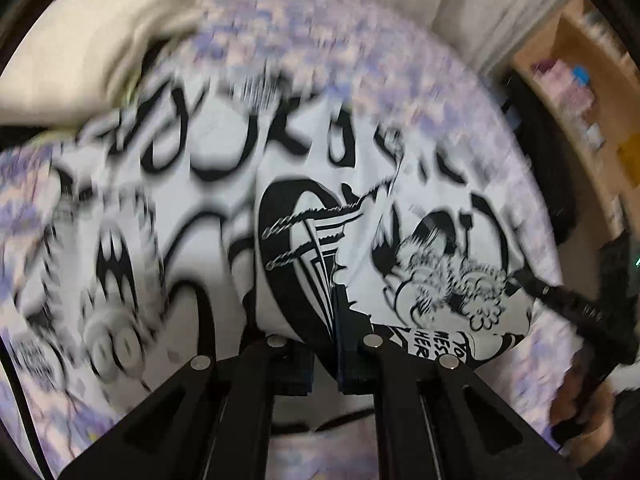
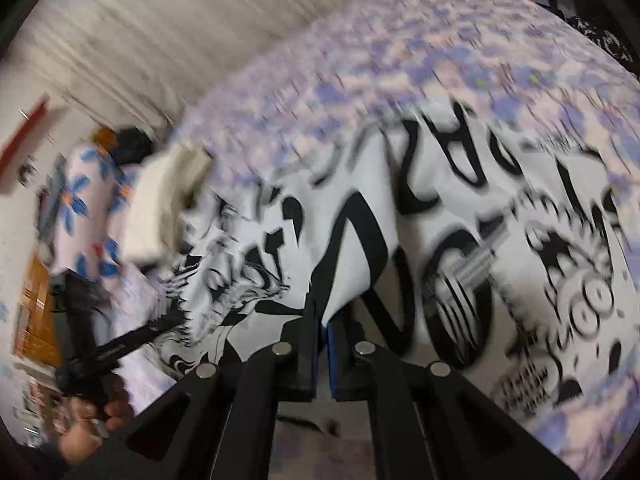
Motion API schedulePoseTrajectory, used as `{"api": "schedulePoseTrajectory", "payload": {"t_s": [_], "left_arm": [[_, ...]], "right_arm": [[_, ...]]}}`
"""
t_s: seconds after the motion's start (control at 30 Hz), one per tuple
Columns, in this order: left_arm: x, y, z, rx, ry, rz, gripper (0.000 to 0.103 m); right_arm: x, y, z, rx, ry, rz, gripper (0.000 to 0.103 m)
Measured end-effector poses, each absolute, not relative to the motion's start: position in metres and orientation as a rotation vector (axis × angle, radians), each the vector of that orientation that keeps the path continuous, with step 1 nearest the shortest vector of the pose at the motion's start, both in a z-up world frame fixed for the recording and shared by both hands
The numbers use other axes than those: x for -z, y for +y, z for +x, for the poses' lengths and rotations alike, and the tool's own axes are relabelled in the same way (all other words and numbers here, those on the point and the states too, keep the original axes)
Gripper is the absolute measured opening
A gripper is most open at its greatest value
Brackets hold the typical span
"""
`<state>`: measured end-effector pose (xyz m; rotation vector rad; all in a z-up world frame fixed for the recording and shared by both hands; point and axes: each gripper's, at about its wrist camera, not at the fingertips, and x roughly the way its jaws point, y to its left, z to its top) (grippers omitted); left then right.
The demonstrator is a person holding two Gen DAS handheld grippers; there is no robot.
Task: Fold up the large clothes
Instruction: 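Press the folded jacket bundle flat with both tools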
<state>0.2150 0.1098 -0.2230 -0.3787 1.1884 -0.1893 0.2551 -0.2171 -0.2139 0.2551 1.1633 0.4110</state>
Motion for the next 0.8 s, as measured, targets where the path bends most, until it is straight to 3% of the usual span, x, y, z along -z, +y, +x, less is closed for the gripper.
{"api": "schedulePoseTrajectory", "payload": {"t_s": [0.23, 0.3, 0.43, 0.47, 0.63, 0.73, 0.8], "left_arm": [[0.25, 0.1, 0.207, 0.128, 1.211, -0.323, 0.007], [0.246, 0.099, 0.204, 0.126, 1.208, -0.298, 0.013], [0.227, 0.104, 0.188, 0.095, 1.206, -0.258, 0.038], [0.22, 0.106, 0.182, 0.077, 1.193, -0.255, 0.041], [0.18, 0.115, 0.161, -0.013, 1.063, -0.227, 0.04], [0.166, 0.109, 0.169, 0.046, 1.014, -0.266, 0.02], [0.167, 0.097, 0.177, 0.107, 1.005, -0.279, 0.015]], "right_arm": [[0.247, -0.203, 0.246, -0.363, 1.179, 0.154, 0.005], [0.243, -0.2, 0.245, -0.354, 1.171, 0.144, 0.008], [0.233, -0.219, 0.241, -0.293, 1.185, 0.177, 0.038], [0.227, -0.224, 0.239, -0.28, 1.172, 0.195, 0.04], [0.196, -0.22, 0.219, -0.298, 1.04, 0.159, 0.04], [0.185, -0.191, 0.214, -0.397, 0.971, 0.113, 0.04], [0.186, -0.17, 0.215, -0.461, 0.948, 0.087, 0.04]]}}
